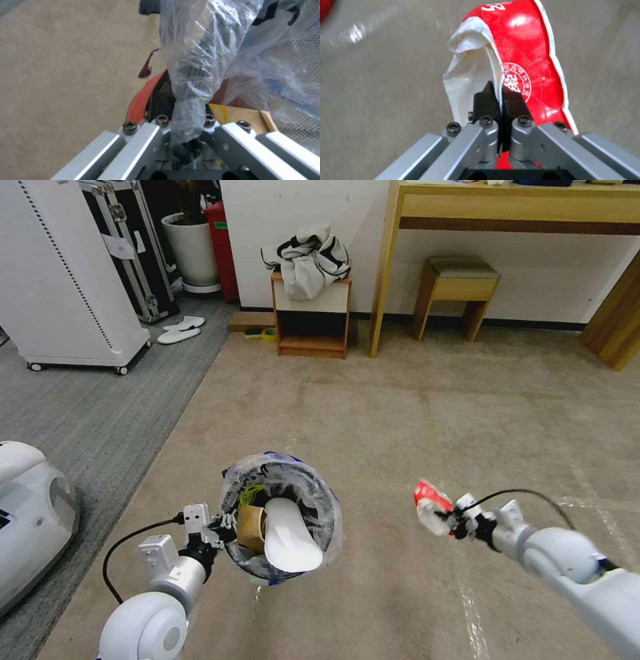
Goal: Pick up the trash bin and place the garbage on the floor into it.
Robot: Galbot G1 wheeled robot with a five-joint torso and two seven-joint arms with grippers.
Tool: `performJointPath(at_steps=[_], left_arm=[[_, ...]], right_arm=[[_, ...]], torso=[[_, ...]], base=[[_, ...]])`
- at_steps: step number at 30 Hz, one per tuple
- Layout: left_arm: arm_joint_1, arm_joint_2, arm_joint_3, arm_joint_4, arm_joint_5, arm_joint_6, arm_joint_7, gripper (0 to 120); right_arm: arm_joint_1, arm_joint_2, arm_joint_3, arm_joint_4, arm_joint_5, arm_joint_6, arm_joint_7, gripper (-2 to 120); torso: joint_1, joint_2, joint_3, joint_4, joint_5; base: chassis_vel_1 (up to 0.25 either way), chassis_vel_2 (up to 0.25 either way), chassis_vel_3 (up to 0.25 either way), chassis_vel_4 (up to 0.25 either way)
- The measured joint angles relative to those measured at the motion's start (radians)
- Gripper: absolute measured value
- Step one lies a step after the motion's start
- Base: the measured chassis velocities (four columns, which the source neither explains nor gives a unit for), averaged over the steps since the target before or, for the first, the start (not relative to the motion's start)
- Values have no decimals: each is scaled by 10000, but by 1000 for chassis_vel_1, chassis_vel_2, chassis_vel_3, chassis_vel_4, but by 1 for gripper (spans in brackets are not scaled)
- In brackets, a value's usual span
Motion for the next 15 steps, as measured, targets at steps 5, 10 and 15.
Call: performJointPath(at_steps=[5,10,15], left_arm=[[110,-52,45,-275,-318,197,-192,1],[271,223,-67,-847,-1292,634,-839,1],[439,670,-233,-1329,-2528,1029,-1448,1]], right_arm=[[-123,-424,819,936,729,17,-82,0],[-118,-927,1545,1940,1642,-22,-336,0],[-140,-1156,2033,2739,2513,-19,-854,0]], torso=[[0,0,0,1,2],[0,1,1,1,2],[0,0,1,1,0]], base=[[0,0,0,0],[0,0,0,0],[0,0,0,0]])
